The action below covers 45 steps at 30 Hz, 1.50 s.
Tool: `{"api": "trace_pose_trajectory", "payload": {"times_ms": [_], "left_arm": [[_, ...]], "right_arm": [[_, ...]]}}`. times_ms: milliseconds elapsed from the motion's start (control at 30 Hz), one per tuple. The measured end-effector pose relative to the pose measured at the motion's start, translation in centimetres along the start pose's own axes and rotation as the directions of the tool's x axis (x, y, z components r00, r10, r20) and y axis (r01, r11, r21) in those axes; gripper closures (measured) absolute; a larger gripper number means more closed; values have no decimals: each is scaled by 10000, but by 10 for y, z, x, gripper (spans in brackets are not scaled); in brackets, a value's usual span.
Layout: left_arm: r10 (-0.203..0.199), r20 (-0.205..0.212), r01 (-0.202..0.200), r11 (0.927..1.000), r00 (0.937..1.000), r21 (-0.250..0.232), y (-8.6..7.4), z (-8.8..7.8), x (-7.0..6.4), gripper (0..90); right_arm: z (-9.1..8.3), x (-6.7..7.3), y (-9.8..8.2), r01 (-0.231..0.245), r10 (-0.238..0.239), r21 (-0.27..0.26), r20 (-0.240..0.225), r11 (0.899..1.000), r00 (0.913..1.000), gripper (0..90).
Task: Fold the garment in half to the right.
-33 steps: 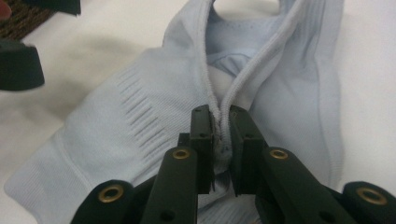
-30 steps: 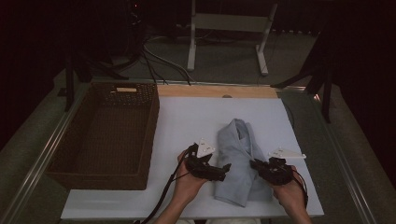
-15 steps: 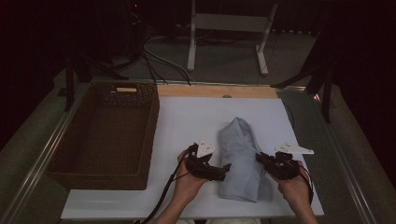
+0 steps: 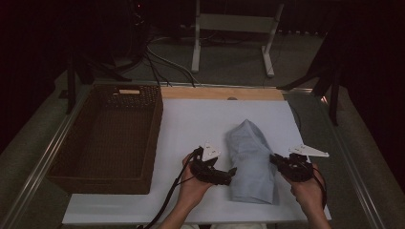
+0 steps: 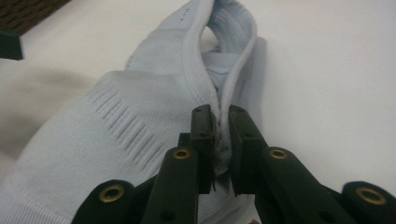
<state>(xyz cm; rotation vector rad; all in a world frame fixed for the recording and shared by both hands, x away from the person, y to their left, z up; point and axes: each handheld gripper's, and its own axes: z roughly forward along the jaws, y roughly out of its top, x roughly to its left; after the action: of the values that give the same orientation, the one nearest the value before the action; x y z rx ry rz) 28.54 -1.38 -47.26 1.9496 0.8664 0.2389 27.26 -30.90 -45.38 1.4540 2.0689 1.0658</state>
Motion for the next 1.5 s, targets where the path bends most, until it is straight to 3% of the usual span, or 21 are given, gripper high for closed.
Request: {"api": "trace_pose_trajectory", "payload": {"times_ms": [300, 500, 800, 900, 1233, 1500], "left_arm": [[23, 38, -23, 10000, 10000, 13, 1, 2, -2, 41], [30, 45, -30, 10000, 10000, 39, 0, 2, -2, 41], [25, 79, -26, 10000, 10000, 57, 0, 3, -2, 41], [32, 77, -32, 10000, 10000, 56, 0, 3, -2, 41], [-6, 116, 6, 10000, 9999, 20, 1, 2, -3, 41], [-9, 155, 8, 10000, 9999, 80, 0, 3, -4, 41]], "right_arm": [[5, -10, -6, -104, 94, 197, 516, 9998, 9986, 819], [12, -11, -14, -164, 141, 473, 483, 9987, 9987, 783], [2, -7, -12, -408, 401, 121, 570, 9991, 9976, 441], [-4, -2, -12, -210, 210, -2, 637, 9998, 9977, 383], [-21, 13, -21, 227, -227, 2, 240, 9997, 9995, 353], [-23, 12, -37, 108, -112, 235, 178, 9997, 9998, 364]]}}
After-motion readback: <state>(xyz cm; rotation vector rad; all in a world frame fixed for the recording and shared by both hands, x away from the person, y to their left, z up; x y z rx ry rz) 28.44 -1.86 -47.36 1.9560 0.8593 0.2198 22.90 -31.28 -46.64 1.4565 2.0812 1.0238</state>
